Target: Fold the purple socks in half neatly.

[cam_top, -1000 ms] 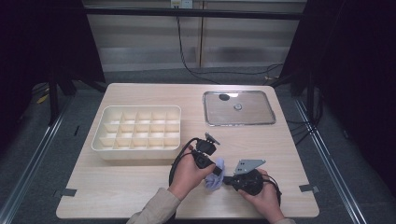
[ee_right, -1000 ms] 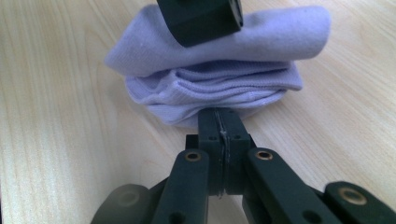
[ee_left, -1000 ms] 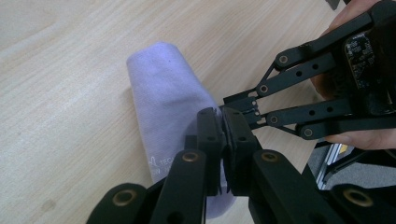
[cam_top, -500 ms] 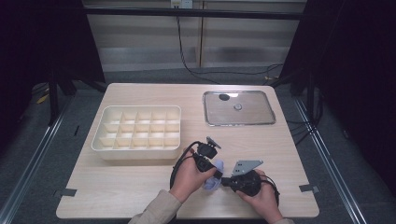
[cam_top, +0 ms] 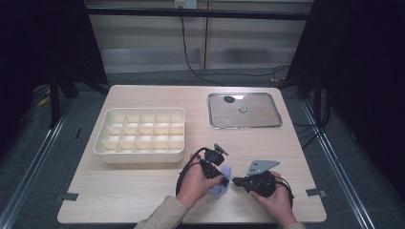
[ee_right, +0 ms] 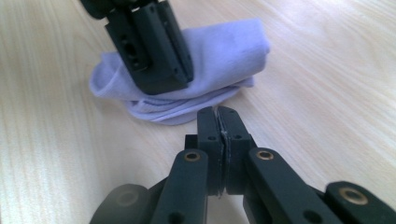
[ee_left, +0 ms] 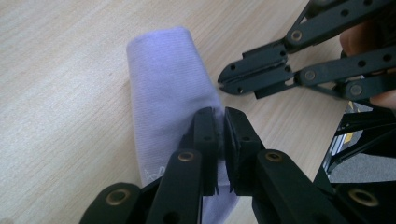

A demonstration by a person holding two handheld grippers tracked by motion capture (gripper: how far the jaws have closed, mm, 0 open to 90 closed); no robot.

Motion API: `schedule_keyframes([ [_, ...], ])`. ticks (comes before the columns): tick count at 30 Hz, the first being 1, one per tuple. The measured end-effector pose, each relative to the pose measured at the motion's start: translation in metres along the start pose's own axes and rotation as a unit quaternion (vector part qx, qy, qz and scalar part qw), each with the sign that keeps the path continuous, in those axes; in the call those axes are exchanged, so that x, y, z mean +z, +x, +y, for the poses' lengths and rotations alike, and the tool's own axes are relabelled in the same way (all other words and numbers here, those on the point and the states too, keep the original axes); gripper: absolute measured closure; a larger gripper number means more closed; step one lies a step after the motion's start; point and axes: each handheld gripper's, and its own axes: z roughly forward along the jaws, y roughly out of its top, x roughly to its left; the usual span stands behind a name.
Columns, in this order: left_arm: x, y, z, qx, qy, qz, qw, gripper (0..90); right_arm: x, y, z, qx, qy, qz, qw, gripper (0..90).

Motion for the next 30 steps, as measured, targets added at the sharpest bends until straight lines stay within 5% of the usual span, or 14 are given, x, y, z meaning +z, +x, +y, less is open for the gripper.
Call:
schedule_keyframes([
  [30,0.003,-0.006,-0.006,0.023,-0.006,0.017,0.9996,84.7,-0.01,-0.01,0.01,-0.006,-0.019,-0.015,0.9997,90.0],
])
